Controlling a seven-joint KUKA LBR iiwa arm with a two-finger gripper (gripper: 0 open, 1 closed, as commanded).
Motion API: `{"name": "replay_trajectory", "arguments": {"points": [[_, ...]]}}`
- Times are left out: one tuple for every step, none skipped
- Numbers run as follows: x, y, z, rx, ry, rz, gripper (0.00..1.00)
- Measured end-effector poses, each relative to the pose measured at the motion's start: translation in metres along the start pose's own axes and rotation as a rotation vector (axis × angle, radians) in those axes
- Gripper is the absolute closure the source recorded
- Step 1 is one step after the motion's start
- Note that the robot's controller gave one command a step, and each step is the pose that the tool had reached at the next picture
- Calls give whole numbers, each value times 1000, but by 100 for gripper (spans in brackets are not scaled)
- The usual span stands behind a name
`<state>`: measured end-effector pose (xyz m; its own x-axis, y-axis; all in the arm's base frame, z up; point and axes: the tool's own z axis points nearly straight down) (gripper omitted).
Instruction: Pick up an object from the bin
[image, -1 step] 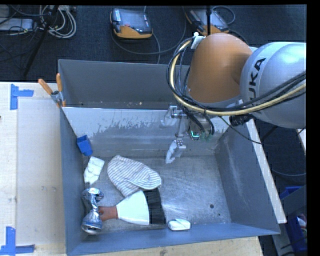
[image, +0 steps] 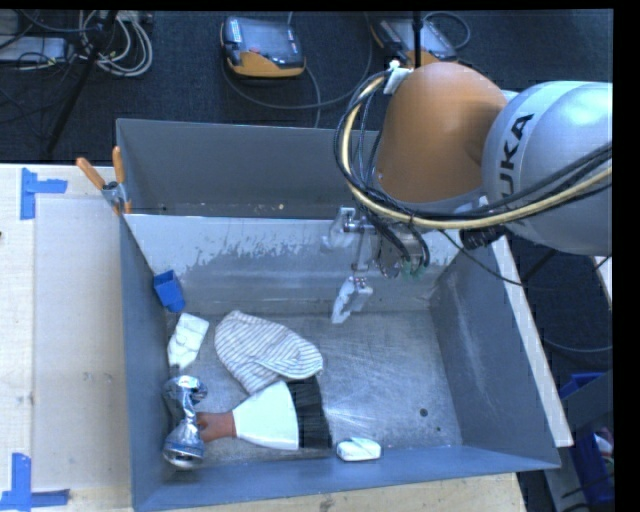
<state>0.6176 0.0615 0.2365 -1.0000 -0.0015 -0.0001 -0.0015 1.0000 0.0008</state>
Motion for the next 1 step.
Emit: {"name": "replay_trajectory", "arguments": {"points": [[-3,-10,65,-1,-5,20,0]]}}
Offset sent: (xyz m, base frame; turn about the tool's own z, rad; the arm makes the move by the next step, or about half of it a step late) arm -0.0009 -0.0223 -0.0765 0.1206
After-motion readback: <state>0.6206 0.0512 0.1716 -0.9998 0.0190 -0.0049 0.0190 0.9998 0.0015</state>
